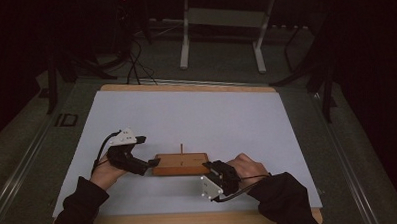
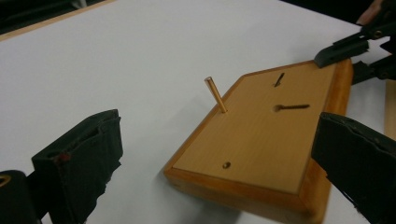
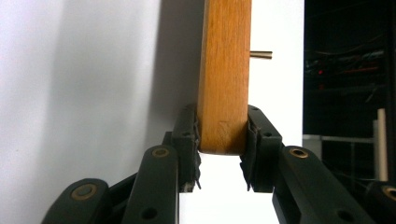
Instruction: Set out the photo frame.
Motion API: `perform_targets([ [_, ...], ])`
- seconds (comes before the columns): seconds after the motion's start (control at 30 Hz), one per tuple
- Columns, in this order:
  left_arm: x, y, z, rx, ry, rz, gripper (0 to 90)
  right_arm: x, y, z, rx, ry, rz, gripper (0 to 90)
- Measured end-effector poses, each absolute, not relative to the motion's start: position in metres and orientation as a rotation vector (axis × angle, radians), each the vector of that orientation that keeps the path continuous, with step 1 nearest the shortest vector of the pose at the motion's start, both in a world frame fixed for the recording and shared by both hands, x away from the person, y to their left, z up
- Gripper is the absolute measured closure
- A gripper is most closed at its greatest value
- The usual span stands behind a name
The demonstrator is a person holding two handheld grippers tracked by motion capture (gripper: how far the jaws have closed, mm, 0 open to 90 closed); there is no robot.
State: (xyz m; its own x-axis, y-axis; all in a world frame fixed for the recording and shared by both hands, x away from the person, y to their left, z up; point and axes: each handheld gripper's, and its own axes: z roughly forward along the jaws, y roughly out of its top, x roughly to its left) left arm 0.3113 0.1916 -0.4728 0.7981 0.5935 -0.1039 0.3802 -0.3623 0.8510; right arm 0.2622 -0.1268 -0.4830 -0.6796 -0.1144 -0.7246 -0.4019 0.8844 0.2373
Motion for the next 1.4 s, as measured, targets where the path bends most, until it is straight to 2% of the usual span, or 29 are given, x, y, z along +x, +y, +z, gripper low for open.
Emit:
perform_targets([
  [0.6,0.290,0.204,-0.497,1.991,0.745,0.233,2.4,0.298,-0.127,-0.457,-0.296,2.476,0.581,69.9],
  [1.4,0.290,0.208,-0.512,1.980,0.763,0.245,2.4,0.356,-0.123,-0.433,-0.060,2.716,0.681,68.6],
])
